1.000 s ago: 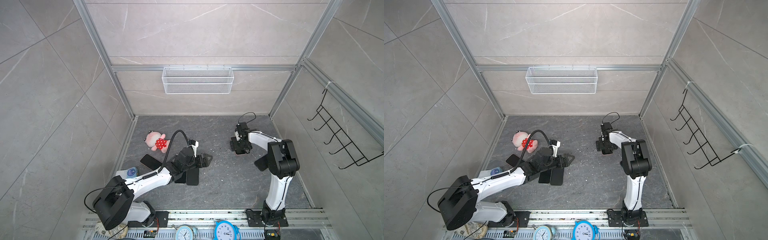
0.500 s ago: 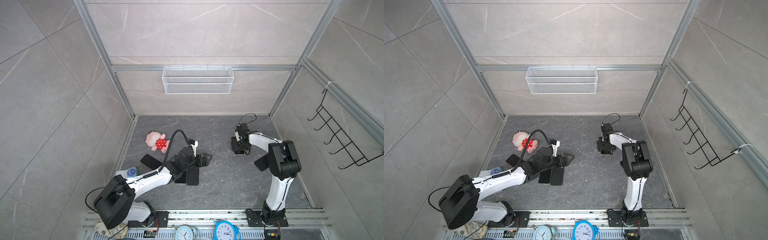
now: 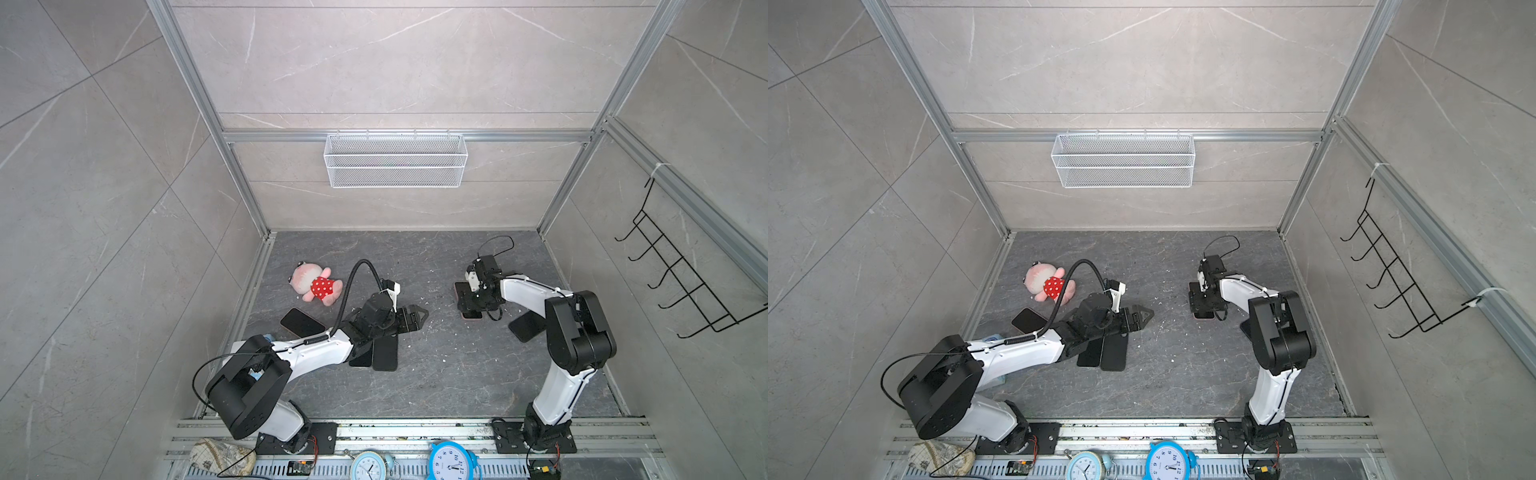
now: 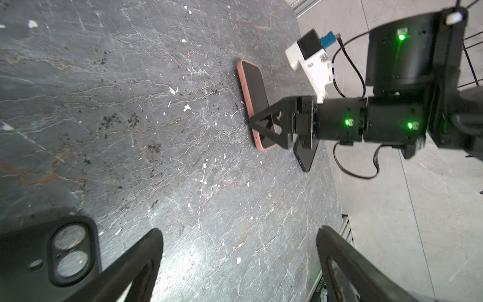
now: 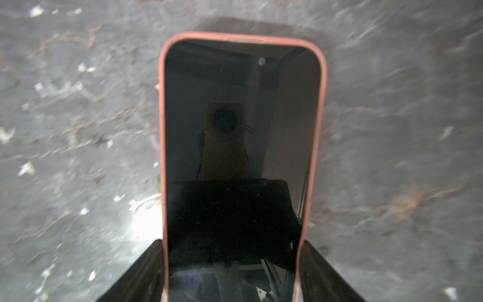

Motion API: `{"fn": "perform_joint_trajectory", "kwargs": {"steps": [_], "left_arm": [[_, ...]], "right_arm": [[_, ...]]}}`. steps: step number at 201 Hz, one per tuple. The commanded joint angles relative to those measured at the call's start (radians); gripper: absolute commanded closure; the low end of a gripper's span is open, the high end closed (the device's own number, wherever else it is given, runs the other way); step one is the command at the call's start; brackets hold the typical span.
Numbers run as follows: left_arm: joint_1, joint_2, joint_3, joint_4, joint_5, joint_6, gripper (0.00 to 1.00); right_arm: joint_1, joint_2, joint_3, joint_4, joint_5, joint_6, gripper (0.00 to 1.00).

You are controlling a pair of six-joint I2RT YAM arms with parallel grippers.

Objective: Take the phone out of the phone case
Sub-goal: Pick up the phone from the top-right of the table.

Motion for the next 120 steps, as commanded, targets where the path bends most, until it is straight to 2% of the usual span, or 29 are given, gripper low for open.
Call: {"fn": "perform_joint_trajectory", "kwargs": {"steps": [1,33,70,120], "left_arm": [[0.014,0.055,0.060,0.091,0.030,-0.053,0.06],[0.024,0.157,0.105,0.176,0.082,-0.109,0.08],[0.053,0.230,0.113,0.219,0.086,-0.181,0.10],[0.081,0.281,0.089,0.318,0.114,-0.244,0.20]], "right_arm": [[0.025,-0.083,-0.041,0.049,-0.110,0.031,0.64],[0.077,-0.157,-0.087,0.074,-0.199,0.030,0.64],[0.146,-0.230,-0.139,0.094,-0.282,0.030,0.65],[0.245,-0.278,-0.167,0.097,-0.287,0.037,0.65]]}}
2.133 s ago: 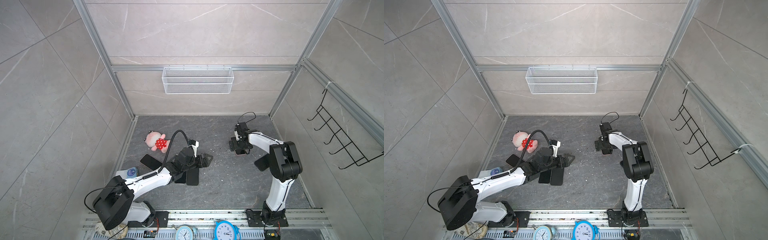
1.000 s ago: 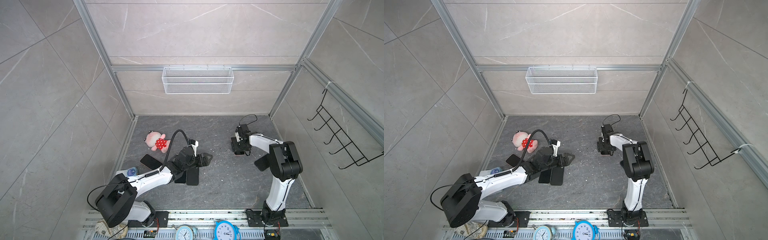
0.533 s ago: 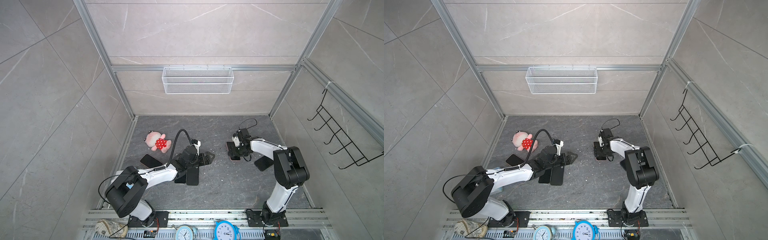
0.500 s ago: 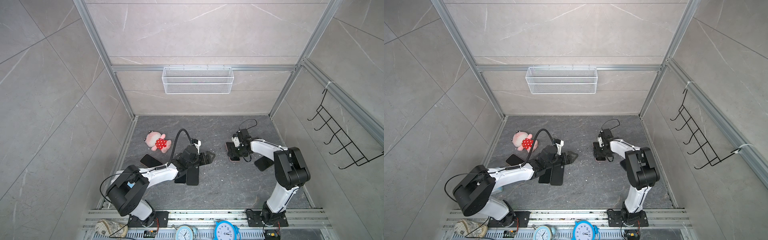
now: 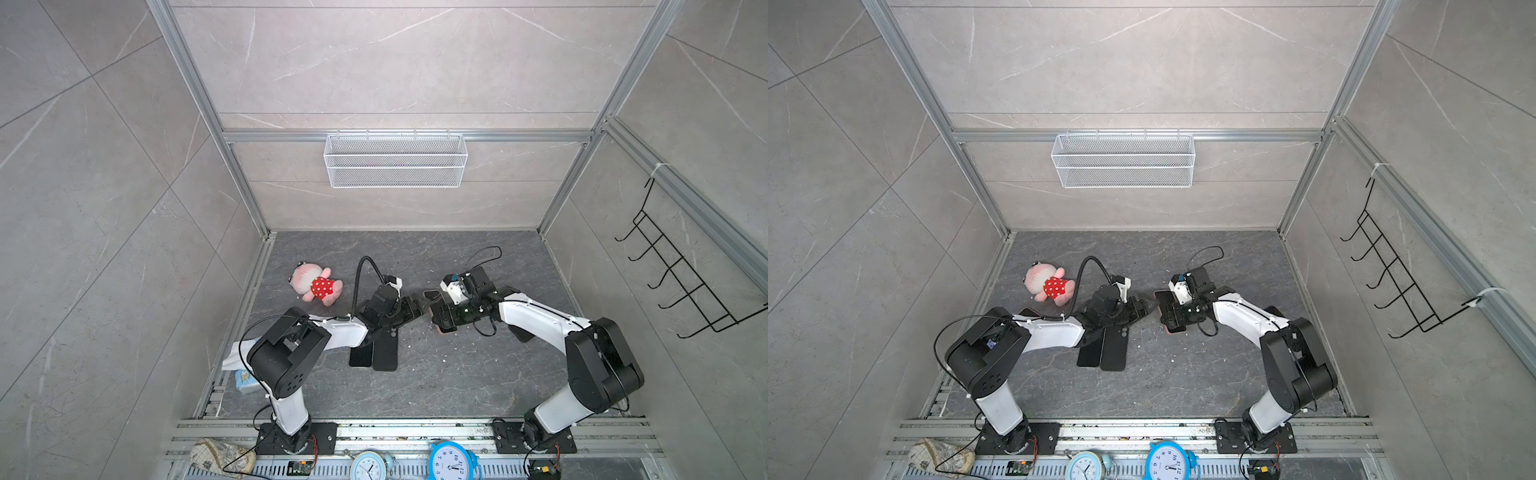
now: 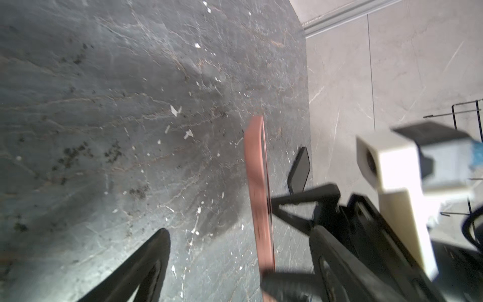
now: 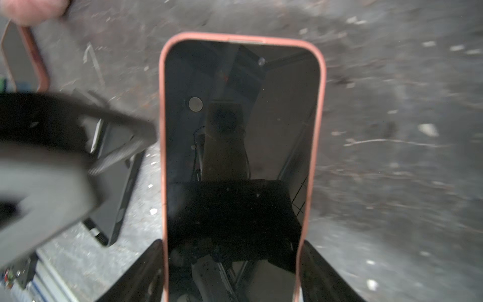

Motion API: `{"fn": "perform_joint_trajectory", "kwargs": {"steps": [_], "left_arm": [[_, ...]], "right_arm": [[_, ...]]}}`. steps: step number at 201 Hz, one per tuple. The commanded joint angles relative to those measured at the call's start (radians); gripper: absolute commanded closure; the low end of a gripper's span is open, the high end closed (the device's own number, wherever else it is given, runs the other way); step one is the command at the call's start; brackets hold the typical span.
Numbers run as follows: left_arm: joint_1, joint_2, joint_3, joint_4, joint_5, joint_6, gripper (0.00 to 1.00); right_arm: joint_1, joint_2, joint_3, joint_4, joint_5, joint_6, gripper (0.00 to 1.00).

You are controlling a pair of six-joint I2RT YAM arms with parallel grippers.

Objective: Take the phone out of the phone case
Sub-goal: Pick up the phone from the top-right of the table, then pass the phone.

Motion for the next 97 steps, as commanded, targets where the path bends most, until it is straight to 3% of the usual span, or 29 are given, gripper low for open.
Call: {"fn": "perform_joint_trajectory", "kwargs": {"steps": [1,13,23,26,30,52,78,97], "left_arm": [[0.014,0.015,-0.002,0.117,0.034,-0.050,0.21],[0.020,0.025,-0.008,0.140,0.047,-0.062,0.28],[0.024,0.035,-0.012,0.163,0.061,-0.062,0.28],[0.024,0.037,-0.012,0.165,0.065,-0.072,0.37],[0.025,0.041,-0.012,0.168,0.070,-0.076,0.41],[0.027,0.056,-0.015,0.189,0.086,-0.090,0.50],[0.032,0.062,-0.037,0.222,0.093,-0.105,0.72],[0.034,0.054,-0.047,0.228,0.102,-0.106,0.78]], "right_arm": [[0.031,-0.046,-0.011,0.031,-0.033,0.013,0.65],[0.049,-0.048,-0.009,0.030,-0.030,0.016,0.66],[0.063,-0.047,-0.008,0.033,-0.025,0.019,0.65],[0.066,-0.046,-0.008,0.033,-0.024,0.018,0.65],[0.068,-0.045,-0.007,0.033,-0.024,0.019,0.65],[0.086,-0.038,0.004,0.030,-0.016,0.022,0.66],[0.095,-0.034,0.012,0.022,-0.004,0.021,0.66],[0.095,-0.031,0.017,0.020,-0.001,0.023,0.66]]}}
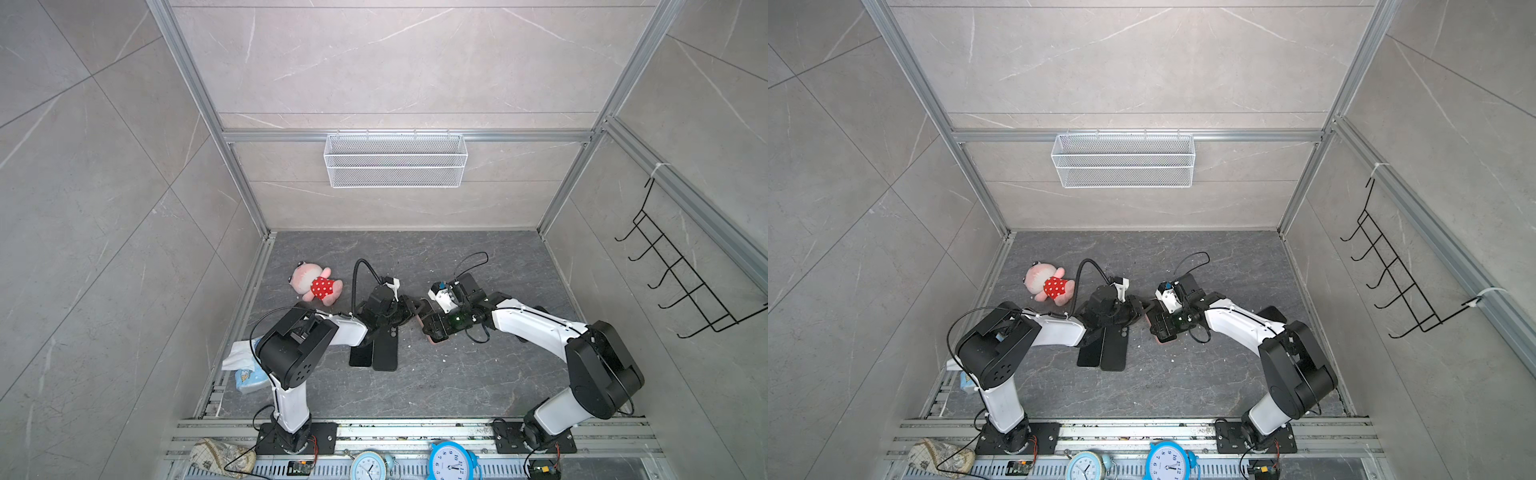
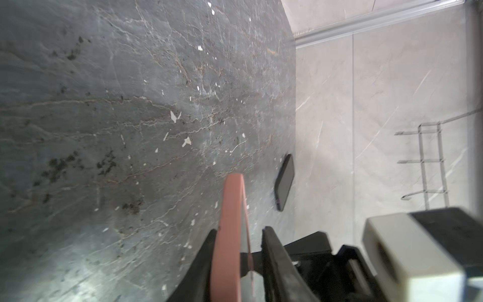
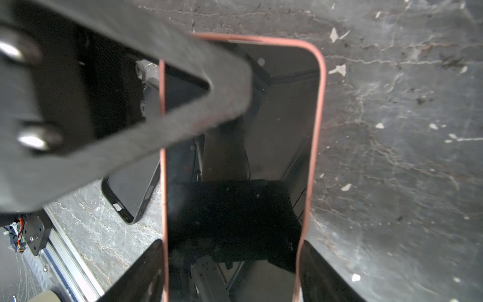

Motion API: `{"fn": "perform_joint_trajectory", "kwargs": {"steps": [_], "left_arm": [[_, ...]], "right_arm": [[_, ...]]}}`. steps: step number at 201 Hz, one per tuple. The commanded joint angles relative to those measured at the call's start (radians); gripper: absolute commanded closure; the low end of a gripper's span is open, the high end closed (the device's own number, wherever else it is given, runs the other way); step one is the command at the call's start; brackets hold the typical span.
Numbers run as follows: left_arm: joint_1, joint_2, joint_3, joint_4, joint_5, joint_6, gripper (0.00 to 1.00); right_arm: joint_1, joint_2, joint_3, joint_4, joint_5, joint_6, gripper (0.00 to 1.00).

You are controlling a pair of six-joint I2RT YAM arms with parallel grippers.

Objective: Take the phone out of the phone case
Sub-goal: Pass the phone.

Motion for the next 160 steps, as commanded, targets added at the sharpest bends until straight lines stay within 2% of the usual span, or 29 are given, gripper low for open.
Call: {"fn": "perform_joint_trajectory", "kwargs": {"steps": [1,40,49,61,83,103,127,160], "left_arm": [[0.008,-0.009,-0.014,0.075,0.029,-0.011,0.79],[0.011,-0.048,-0.048,0.095,0.026,-0.006,0.96],[0.012,-0.067,-0.060,0.102,0.021,-0.005,1.00],[0.016,-0.107,-0.075,0.100,0.008,0.004,1.00],[0.027,-0.220,-0.115,0.087,-0.053,0.038,1.00],[0.038,-0.364,-0.165,0.082,-0.143,0.070,1.00],[0.043,-0.538,-0.210,0.100,-0.257,0.104,1.00],[0.043,-0.686,-0.272,0.247,-0.344,0.086,1.00]], "right_arm": [[0.005,-0.018,0.027,0.020,0.002,0.016,0.66],[0.009,-0.034,0.021,0.032,0.001,0.041,0.64],[0.010,-0.053,0.010,0.045,-0.007,0.057,0.56],[0.011,-0.094,-0.017,0.075,-0.013,0.096,0.43],[0.013,-0.233,-0.101,0.176,-0.021,0.218,0.25],[0.014,-0.400,-0.209,0.321,-0.023,0.365,0.15],[0.014,-0.547,-0.330,0.534,-0.043,0.572,0.12],[0.057,-0.600,-0.456,0.900,-0.070,0.798,0.14]]}}
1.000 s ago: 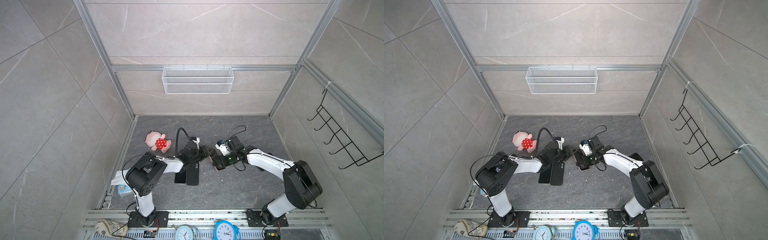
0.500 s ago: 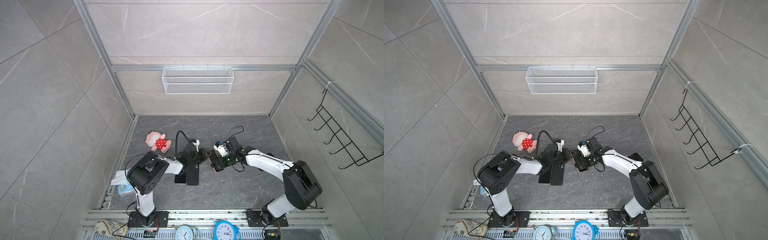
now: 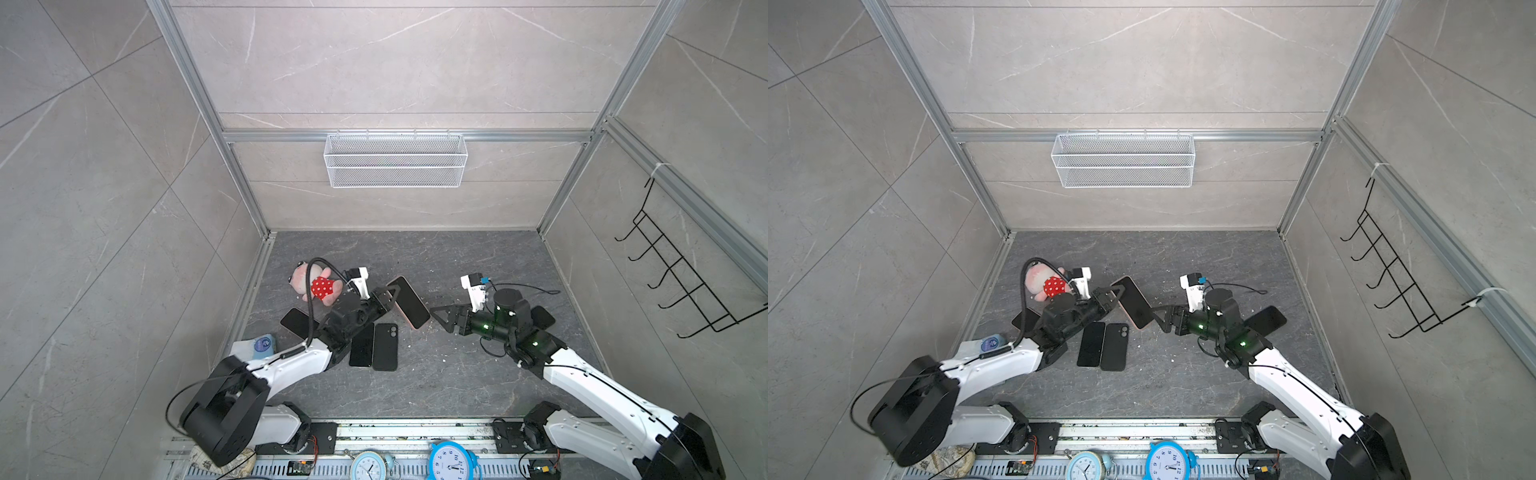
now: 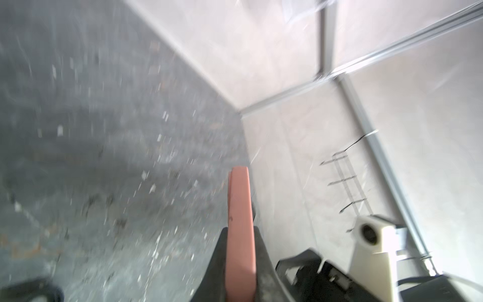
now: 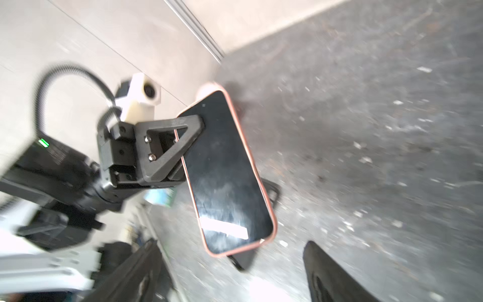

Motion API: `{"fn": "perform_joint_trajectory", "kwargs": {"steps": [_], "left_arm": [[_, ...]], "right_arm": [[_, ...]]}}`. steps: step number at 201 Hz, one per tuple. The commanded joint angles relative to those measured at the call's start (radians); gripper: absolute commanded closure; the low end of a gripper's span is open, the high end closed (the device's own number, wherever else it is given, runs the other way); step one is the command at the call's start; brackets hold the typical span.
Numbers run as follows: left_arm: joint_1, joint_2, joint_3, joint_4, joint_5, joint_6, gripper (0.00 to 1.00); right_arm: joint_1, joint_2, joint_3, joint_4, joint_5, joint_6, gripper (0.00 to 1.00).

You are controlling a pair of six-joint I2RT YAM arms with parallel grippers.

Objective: Take the phone out of the phone case
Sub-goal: Pass the phone, then remove the phone case from the phone.

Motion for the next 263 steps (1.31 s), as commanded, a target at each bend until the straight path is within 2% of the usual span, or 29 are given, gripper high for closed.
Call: {"fn": "perform_joint_trajectory", "kwargs": {"steps": [1,53,99,193,263], "left_arm": [[-0.001,-0.092,-0.016,0.190,-0.099,0.016,1.00],[-0.004,-0.120,-0.078,0.395,-0.137,-0.083,1.00],[-0.004,-0.118,-0.098,0.476,-0.150,-0.150,1.00],[-0.008,-0.144,-0.115,0.488,-0.145,-0.194,1.00],[-0.008,-0.150,-0.121,0.497,-0.144,-0.206,1.00]], "right_arm": [[0.039,-0.002,-0.076,0.325,-0.027,0.237,0.14],[0.195,0.052,-0.062,0.480,0.032,0.272,0.20],[0.261,0.107,-0.045,0.502,0.040,0.254,0.29],[0.279,0.190,-0.026,0.582,0.031,0.257,0.48],[0.278,0.223,0.005,0.598,0.064,0.257,0.52]]}}
